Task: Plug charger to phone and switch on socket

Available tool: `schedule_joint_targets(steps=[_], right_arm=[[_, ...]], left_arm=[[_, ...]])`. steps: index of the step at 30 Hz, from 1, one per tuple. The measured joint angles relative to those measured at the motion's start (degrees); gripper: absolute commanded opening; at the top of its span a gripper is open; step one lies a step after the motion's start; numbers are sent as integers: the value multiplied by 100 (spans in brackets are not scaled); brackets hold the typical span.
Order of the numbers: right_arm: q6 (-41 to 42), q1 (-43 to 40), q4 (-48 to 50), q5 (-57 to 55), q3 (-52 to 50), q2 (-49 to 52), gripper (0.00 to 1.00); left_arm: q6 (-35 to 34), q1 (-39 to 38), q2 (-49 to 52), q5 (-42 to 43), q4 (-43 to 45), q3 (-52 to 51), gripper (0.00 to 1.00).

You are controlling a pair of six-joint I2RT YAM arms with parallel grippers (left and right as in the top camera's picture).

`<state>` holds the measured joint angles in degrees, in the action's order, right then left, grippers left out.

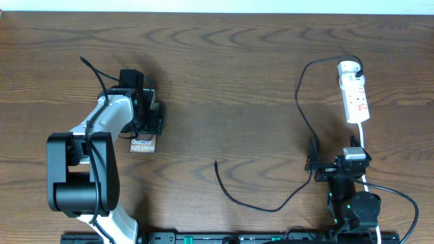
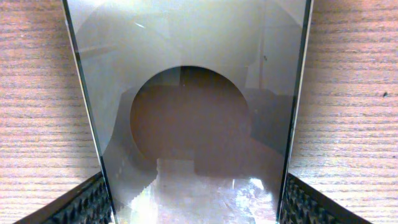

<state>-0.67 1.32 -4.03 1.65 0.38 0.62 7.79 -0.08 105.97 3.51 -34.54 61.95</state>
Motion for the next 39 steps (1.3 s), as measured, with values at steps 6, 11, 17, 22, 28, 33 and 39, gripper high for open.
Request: schedule_joint_targets(steps=[6, 11, 17, 22, 28, 33, 39], right_arm=[[2, 0, 0, 0, 0, 0, 99], [2, 0, 0, 0, 0, 0, 99], [0, 0, 0, 0, 0, 0, 99], [2, 0, 0, 0, 0, 0, 99], [2, 0, 2, 0, 0, 0, 99], [2, 0, 0, 0, 0, 0, 99], [0, 0, 0, 0, 0, 0, 99]], left_arm=[[-2, 0, 0, 2, -2, 0, 75], [0, 0, 0, 2, -4, 0, 74], [-2, 0, -2, 2, -4, 0, 70], [-2, 0, -2, 2, -4, 0, 59], [-2, 0, -2, 2, -7, 0, 41], [-2, 0, -2, 2, -4, 0, 24], [-2, 0, -2, 2, -4, 0, 7]])
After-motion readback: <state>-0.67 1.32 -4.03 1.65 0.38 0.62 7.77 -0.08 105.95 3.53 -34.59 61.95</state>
